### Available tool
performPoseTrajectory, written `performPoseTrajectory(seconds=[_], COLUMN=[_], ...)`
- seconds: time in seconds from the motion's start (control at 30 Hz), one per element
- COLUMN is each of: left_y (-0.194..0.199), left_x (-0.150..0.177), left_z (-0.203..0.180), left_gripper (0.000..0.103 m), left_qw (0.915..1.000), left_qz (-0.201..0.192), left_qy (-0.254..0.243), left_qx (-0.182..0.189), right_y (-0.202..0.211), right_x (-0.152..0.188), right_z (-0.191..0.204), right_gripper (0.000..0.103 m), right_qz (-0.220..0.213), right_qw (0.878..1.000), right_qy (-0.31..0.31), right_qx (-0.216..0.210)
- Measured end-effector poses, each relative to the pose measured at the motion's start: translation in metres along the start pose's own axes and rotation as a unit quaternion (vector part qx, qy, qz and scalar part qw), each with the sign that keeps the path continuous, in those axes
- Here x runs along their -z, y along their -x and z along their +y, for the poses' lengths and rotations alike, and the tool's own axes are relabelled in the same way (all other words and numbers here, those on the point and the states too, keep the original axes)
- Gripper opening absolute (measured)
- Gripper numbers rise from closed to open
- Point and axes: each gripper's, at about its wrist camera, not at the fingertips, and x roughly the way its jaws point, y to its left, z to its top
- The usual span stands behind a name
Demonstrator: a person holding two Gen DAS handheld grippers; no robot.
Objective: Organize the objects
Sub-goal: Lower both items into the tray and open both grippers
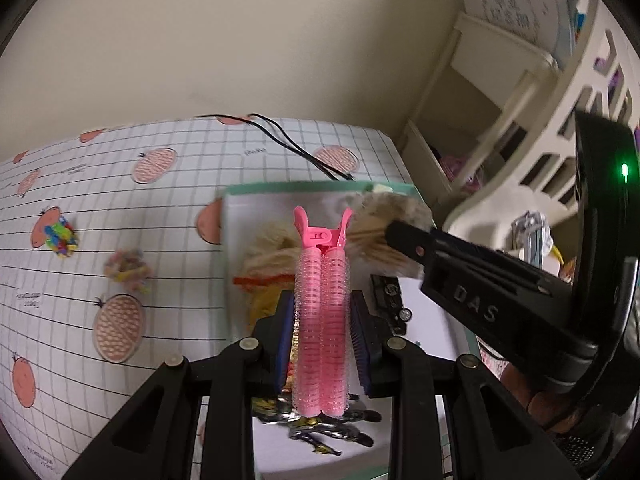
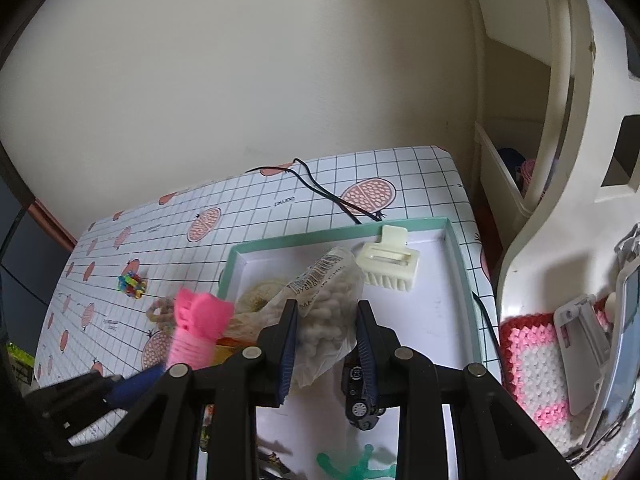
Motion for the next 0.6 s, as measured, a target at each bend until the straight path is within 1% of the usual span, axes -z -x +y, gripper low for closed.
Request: performPoseTrajectory(seconds=[0.17, 0.4, 0.6], left_y=[-0.012, -0.025, -0.032], left_x=[0.006, 0.013, 0.018], left_z=[-0.013, -0.014, -0.02], left_gripper=[0.028, 0.028, 0.028], left_qw=[0.9998, 0.9996, 0.9991], left_qz=[0.007, 0.022, 0.03], left_qy=[-0.019, -0.018, -0.029], left_qx=[-0.001, -0.002, -0.006], right_y=[-0.008, -0.013, -0.018], right_x=[0.002, 0.005, 0.006], right_z=[-0.004, -0.003, -0.004], right_gripper=[0.03, 0.03, 0.03], right_qz=[0.008, 0.016, 0.023], right_qw=[1.0, 1.0, 1.0], right_qy=[-0.003, 0.001, 0.002], right_qx=[0.006, 0.009, 0.01])
